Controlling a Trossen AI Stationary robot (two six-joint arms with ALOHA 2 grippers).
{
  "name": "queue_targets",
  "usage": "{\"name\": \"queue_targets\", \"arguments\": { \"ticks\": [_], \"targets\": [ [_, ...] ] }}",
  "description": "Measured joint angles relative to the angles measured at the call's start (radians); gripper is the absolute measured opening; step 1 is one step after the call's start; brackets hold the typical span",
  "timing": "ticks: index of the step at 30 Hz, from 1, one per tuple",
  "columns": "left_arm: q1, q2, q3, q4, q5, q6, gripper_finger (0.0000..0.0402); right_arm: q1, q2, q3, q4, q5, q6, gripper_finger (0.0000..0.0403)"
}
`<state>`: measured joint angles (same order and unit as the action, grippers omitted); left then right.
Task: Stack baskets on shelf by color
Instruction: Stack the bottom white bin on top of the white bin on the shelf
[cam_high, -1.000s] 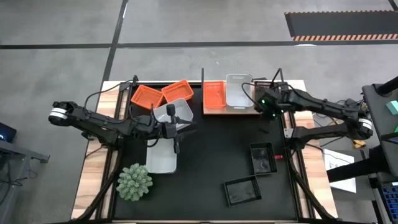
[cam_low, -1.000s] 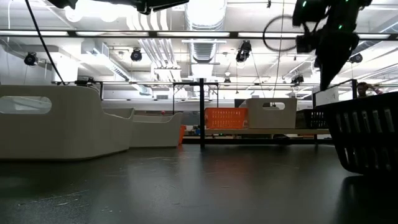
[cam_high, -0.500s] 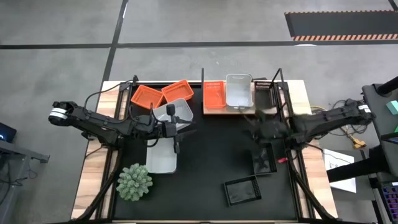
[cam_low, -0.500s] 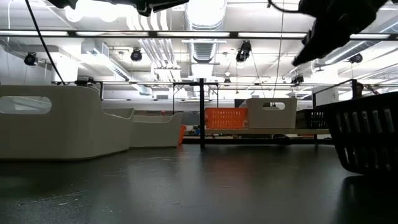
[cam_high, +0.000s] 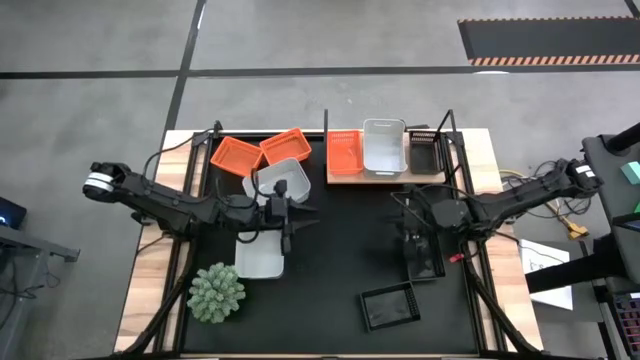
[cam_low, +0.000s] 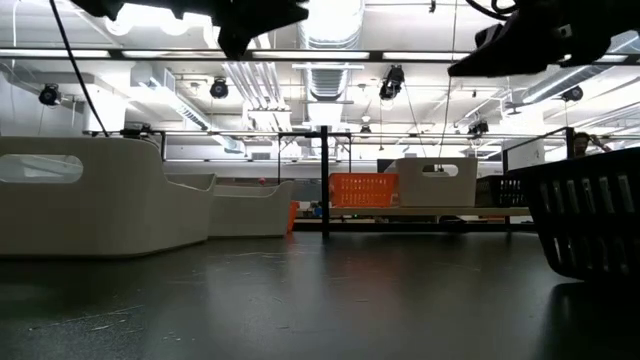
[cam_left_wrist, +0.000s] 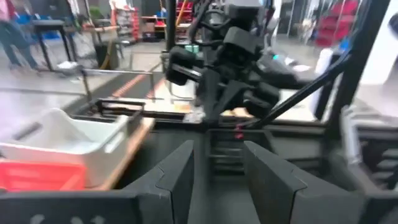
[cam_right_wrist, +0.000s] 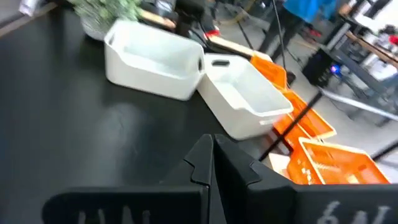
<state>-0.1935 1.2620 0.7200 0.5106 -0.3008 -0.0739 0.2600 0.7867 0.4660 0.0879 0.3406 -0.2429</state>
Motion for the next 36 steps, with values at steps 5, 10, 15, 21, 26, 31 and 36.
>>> {"name": "queue_targets", "arguments": {
  "ticks": [5, 10, 15, 21, 26, 31, 36],
  "targets": [
    [-0.029, 0.000, 0.016, -0.038, -0.027, -0.184, 0.0121, -0.005, -0.055, -0.003, -0.008, -0.088, -0.012, 0.0008],
    [-0.028, -0.001, 0.079, -0.363, -0.172, -0.449, 0.0121, -0.005, -0.093, -0.012, -0.043, -0.113, -0.010, 0.0008],
    [-0.031, 0.032, 0.229, -0.877, -0.155, -0.791, 0.0121, -0.005, -0.125, -0.013, -0.132, -0.113, -0.007, 0.0008],
    [-0.103, 0.155, 0.450, -1.250, 0.298, -0.709, 0.0121, -0.005, -0.149, -0.014, -0.191, -0.113, -0.005, 0.0008],
    [-0.183, 0.251, 0.574, -1.519, 0.371, -0.628, 0.0121, -0.005, -0.157, -0.016, -0.211, -0.113, -0.004, 0.0008],
    [-0.254, 0.293, 0.584, -1.566, 0.371, -0.627, 0.0121, -0.005, -0.157, -0.026, -0.214, -0.113, -0.004, 0.0008],
    [-0.268, 0.329, 0.583, -1.570, 0.370, -0.585, 0.0121, -0.005, -0.157, -0.028, -0.213, -0.113, -0.003, 0.0008]
  ]
}}
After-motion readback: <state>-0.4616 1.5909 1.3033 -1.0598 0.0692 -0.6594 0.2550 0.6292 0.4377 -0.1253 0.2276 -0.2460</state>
